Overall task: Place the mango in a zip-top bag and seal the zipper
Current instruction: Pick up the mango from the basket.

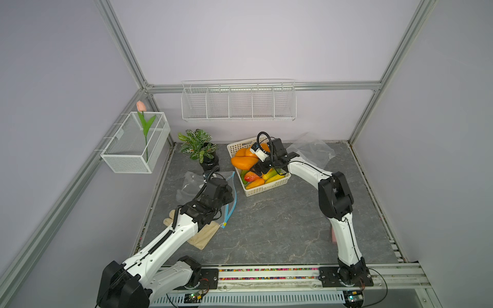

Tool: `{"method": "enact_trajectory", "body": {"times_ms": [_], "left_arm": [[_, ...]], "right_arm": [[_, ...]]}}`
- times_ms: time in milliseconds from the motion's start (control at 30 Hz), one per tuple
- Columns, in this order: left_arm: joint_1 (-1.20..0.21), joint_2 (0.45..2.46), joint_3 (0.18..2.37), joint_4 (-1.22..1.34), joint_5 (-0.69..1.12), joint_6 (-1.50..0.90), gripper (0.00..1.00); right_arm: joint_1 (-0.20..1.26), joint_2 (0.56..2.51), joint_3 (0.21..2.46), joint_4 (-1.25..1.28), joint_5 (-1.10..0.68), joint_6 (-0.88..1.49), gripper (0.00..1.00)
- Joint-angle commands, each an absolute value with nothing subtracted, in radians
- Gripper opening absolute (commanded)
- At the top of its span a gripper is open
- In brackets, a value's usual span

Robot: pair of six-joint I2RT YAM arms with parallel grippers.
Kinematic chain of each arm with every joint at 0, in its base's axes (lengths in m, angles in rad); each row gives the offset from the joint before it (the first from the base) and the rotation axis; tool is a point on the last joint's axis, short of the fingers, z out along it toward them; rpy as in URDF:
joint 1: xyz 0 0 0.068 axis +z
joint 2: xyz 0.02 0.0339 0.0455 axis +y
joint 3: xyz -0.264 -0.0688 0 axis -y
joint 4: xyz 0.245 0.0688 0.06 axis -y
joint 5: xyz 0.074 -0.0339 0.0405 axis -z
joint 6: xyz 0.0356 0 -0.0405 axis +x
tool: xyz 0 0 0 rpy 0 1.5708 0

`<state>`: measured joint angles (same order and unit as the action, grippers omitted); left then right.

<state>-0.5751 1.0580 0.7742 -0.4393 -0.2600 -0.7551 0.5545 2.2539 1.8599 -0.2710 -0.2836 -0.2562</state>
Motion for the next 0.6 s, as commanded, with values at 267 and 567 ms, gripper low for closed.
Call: {"method": "enact_trajectory", "body": {"times_ms": [267, 567], "left_arm": [[-0.543, 1.013, 0.75, -0.444, -0.244, -0.788, 0.0], [-0.525, 1.011, 0.756, -0.449, -0.239, -0.795, 0.0]], "right_arm": [[0.642, 2.388, 2.033, -0.285, -0.045, -0.398, 0.89], [0.659, 2.485, 2.214, -0.413, 0.013, -0.41, 0.93]]}}
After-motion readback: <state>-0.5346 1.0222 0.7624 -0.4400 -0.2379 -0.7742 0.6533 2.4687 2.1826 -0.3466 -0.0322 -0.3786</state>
